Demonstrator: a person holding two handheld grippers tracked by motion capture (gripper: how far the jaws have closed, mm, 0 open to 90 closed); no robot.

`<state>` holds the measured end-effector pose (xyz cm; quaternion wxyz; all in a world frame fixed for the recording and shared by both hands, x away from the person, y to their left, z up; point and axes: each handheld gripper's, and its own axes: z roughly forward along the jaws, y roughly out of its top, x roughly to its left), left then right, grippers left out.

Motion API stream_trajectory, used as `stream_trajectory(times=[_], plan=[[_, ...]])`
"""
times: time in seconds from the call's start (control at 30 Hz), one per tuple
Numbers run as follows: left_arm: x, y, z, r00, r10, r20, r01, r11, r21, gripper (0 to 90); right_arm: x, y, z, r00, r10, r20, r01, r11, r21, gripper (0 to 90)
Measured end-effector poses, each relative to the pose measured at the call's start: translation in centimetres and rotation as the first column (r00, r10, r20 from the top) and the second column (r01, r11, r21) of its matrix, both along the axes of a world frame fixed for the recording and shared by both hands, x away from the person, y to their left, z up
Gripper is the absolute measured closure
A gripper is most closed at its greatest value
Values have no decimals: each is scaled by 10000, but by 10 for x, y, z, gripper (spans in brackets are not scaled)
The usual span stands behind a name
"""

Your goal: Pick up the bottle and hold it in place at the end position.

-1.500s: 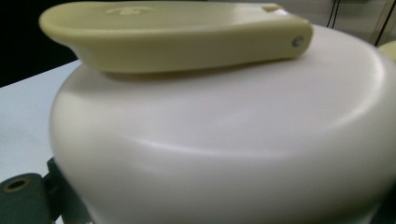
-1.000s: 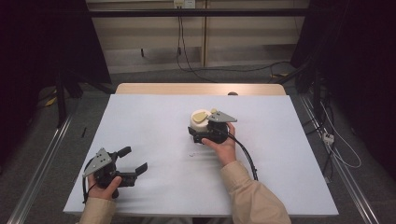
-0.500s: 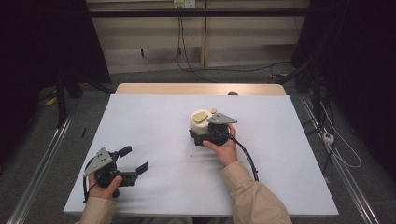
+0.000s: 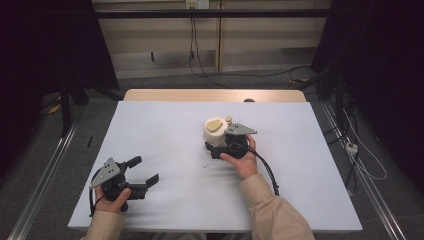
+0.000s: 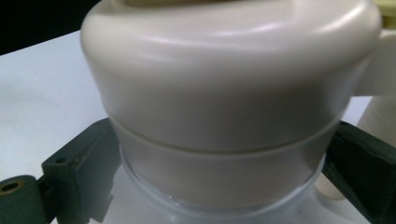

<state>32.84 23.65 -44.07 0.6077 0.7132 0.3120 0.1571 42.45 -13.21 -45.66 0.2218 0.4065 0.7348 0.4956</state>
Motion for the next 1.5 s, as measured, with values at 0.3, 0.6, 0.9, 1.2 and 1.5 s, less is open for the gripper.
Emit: stream_trajectory(times=[0.3,0.6,0.9,1.2,1.5], plan=[[1,-1,0,10000,-13,18,13,10000,58,42,-9,-11,0,10000,62,-69,-62,10000,-73,40],[1,-2,0,10000,-3,-6,3,10000,33,42,-14,-14,3,10000,59,55,-59,10000,-71,51],[4,-5,-1,10000,-29,-86,29,10000,37,42,-12,-11,2,9997,16,232,-17,10000,28,78],[7,-10,-1,9999,-18,-154,19,9999,110,42,-6,-1,-2,9992,-171,348,170,9999,31,58],[15,-17,6,9987,43,-506,-40,10000,65,38,-6,1,-4,9986,-223,484,229,9997,-125,56]])
